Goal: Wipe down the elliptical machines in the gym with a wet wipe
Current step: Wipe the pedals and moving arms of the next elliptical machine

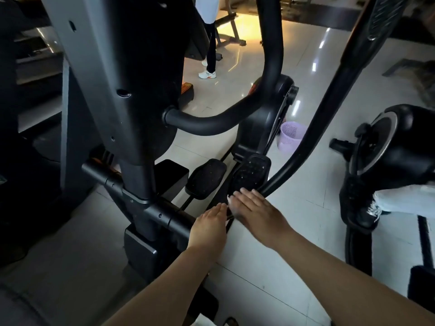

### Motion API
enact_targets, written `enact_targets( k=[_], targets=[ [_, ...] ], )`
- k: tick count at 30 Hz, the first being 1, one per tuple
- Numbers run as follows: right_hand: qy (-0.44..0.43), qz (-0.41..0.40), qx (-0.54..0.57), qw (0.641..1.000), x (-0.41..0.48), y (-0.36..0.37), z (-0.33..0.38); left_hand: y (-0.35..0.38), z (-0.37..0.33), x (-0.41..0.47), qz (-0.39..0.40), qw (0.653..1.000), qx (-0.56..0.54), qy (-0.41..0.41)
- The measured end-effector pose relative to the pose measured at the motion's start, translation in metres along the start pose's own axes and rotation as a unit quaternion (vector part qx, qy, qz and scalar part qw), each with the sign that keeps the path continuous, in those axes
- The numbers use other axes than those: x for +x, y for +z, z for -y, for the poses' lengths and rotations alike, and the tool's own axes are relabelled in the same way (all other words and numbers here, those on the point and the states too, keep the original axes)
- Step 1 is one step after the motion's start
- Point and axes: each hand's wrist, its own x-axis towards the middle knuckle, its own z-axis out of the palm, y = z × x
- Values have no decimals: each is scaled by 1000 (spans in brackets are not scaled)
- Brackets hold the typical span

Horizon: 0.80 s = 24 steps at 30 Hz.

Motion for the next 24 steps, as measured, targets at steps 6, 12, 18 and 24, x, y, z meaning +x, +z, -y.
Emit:
enact_targets(
  k=[6, 12, 18, 24],
  targets=[
    [119, -10, -43, 992, -2, -17, -3, -3, 6, -6, 16, 1000, 14, 14],
    [57, 28, -9, 998, 1, -9, 26, -4, 9, -9, 20, 999, 7, 29],
    [150, 31, -45, 987, 5, -14, 20, -8, 9, -13, 29, 999, 14, 36],
    [21, 24, -54, 998, 4, -3, 23, -7, 10, -7, 21, 999, -17, 26]
  ],
)
